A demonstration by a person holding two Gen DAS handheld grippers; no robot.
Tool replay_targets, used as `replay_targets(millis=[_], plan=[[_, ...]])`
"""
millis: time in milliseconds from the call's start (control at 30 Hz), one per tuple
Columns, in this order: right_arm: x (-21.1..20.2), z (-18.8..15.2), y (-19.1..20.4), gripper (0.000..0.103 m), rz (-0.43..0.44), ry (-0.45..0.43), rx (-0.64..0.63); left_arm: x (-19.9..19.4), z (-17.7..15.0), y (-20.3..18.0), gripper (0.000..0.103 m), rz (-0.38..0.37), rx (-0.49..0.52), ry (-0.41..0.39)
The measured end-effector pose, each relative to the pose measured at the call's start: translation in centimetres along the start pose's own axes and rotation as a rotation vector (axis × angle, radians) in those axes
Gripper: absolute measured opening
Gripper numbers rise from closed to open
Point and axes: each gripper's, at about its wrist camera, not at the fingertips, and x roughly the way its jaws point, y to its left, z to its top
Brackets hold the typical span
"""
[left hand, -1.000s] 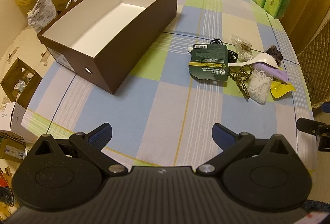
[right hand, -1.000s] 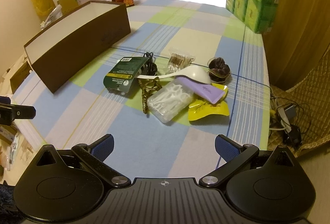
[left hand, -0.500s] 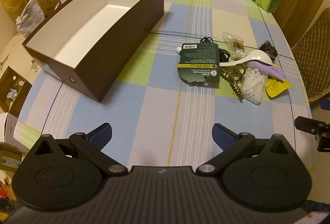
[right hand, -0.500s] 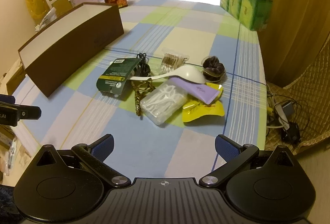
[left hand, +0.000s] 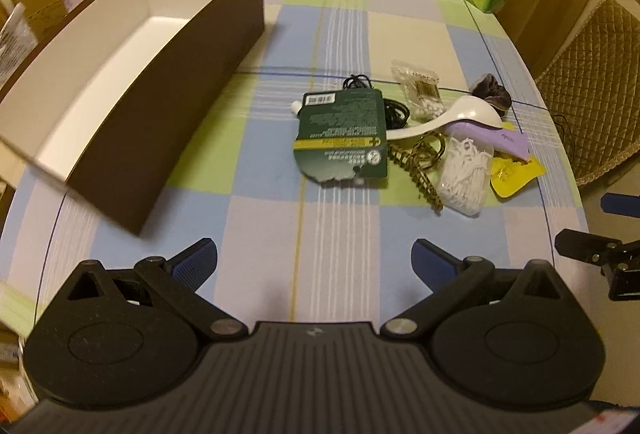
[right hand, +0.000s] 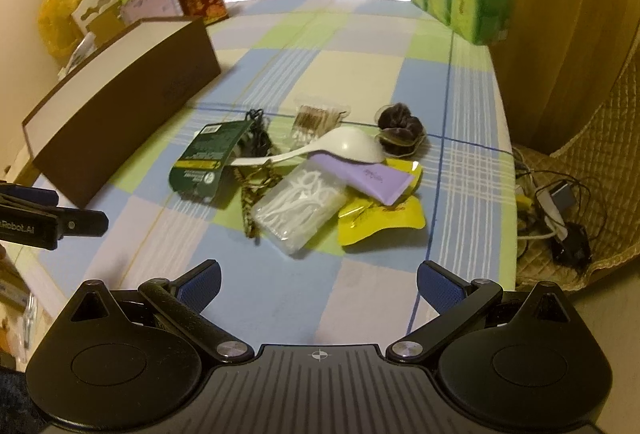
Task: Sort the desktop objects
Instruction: 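Grasp the dark green card package with the left tool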
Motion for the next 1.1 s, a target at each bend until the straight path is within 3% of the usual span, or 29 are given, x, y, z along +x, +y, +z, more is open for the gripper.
replay_targets(millis=[500, 1100], plan=[[4.1, 2.5, -4.0, 0.101, -0.045, -0.017, 0.14, 7.7, 5.3, 0.0, 0.102, -0.084, 0.013, 0.045], [6.9, 4.5, -6.6, 0.101, -0.076, 0.002, 0.214, 14.4, 9.9, 0.1, 0.102, -0.149, -0.006, 0.098]])
